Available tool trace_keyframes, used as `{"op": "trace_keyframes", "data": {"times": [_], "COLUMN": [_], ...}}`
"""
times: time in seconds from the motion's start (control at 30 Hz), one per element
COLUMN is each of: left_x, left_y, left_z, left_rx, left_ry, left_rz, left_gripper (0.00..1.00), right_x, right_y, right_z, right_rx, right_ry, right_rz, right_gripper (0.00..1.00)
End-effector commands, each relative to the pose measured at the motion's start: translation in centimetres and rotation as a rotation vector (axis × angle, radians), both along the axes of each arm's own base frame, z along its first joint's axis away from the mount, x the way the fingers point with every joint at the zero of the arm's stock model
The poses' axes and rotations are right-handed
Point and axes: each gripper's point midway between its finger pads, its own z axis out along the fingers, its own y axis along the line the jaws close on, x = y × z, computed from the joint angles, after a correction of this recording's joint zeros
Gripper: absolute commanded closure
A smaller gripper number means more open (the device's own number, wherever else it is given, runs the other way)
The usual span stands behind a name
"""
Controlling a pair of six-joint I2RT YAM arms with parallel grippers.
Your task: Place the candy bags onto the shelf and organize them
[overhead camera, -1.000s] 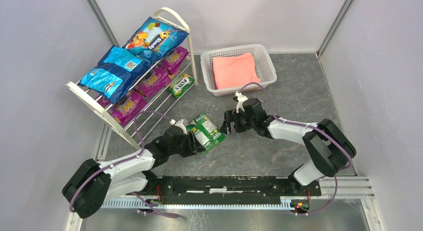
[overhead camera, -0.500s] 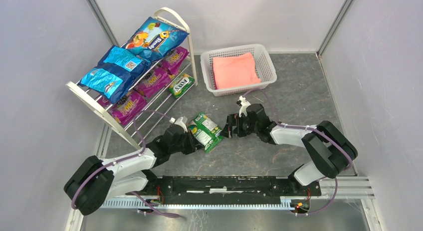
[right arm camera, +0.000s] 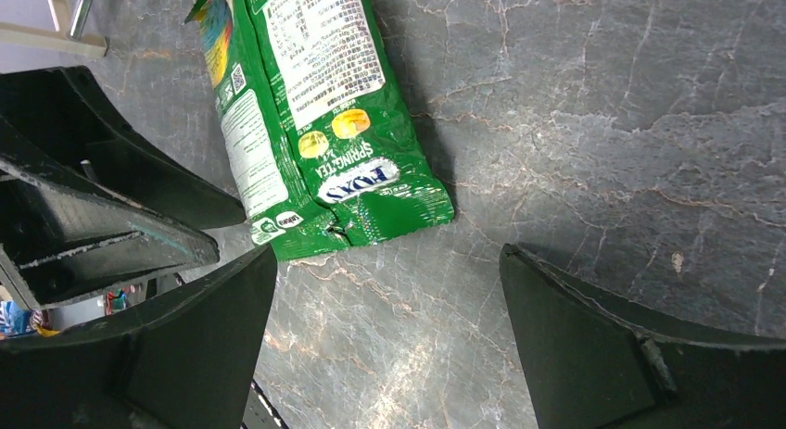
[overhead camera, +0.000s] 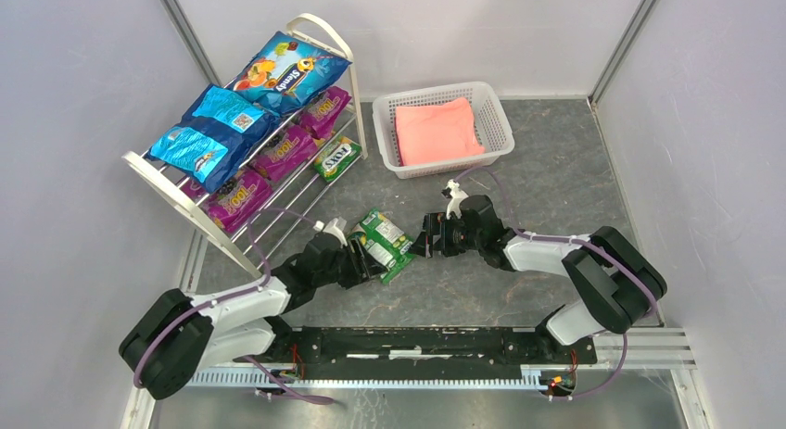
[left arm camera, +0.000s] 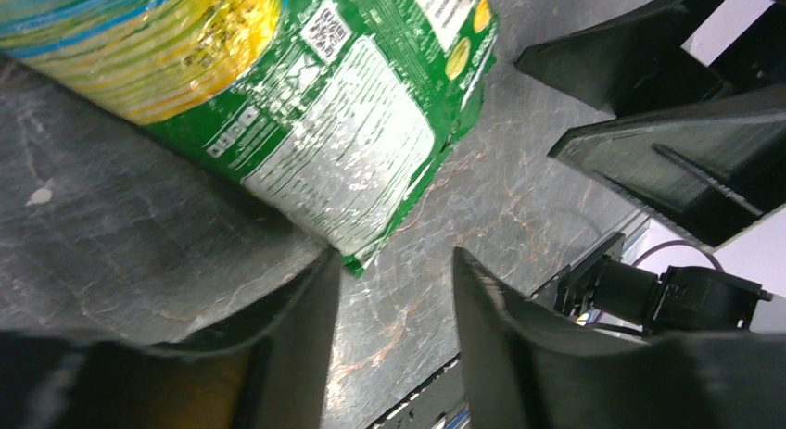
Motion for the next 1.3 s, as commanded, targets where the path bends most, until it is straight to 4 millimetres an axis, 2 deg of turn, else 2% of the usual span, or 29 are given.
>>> {"op": "trace_keyframes", "data": {"times": [0.0, 0.13, 0.37, 0.47, 0.57, 0.7, 0.73, 0.8, 0.9, 1.0, 1.17, 1.27], "left_x": [-0.3, -0.4, 0.0, 0.4, 0.8, 1.2, 1.3, 1.4, 1.3, 1.1, 0.9, 0.7], "left_y": [0.2, -0.3, -1.2, -1.3, -1.4, -1.4, -1.4, -1.6, -2.3, -3.2, -4.1, -4.2], "left_z": [-0.1, -0.5, -1.6, -1.9, -2.0, -2.2, -2.3, -2.2, -1.3, 0.6, 3.6, 4.4], "left_rx": [-0.042, -0.055, -0.073, -0.056, -0.059, -0.055, -0.056, -0.075, -0.146, -0.24, -0.332, -0.343], "left_ry": [0.02, 0.036, 0.065, 0.063, 0.062, 0.072, 0.08, 0.091, 0.103, 0.106, 0.091, 0.081], "left_rz": [0.03, 0.013, 0.006, 0.008, 0.015, 0.032, 0.037, 0.042, 0.031, 0.011, -0.025, -0.04], "left_gripper": [0.37, 0.34, 0.43, 0.54, 0.74, 0.93, 0.97, 0.98, 0.98, 0.98, 0.98, 0.98], "right_x": [0.2, 0.1, 0.1, 0.1, 0.0, -0.3, -0.4, -0.5, -0.8, -1.3, -1.7, -1.4], "right_y": [-0.3, -0.2, 0.0, -0.1, -0.2, -0.1, 0.0, 0.0, 0.1, 0.5, 2.1, 3.3], "right_z": [0.2, -0.3, -0.3, -0.2, -0.2, -0.1, -0.1, -0.2, -0.2, 0.2, 1.8, 3.0], "right_rx": [0.002, -0.003, 0.012, 0.009, 0.014, 0.047, 0.053, 0.057, 0.078, 0.146, 0.321, 0.425], "right_ry": [-0.022, -0.009, -0.002, -0.008, -0.008, 0.002, 0.005, 0.012, 0.03, 0.055, 0.123, 0.149], "right_rz": [-0.011, -0.005, 0.003, -0.002, -0.009, -0.021, -0.019, -0.018, -0.016, -0.016, -0.032, -0.043], "right_gripper": [0.02, 0.02, 0.02, 0.02, 0.02, 0.02, 0.02, 0.02, 0.02, 0.02, 0.02, 0.02]}}
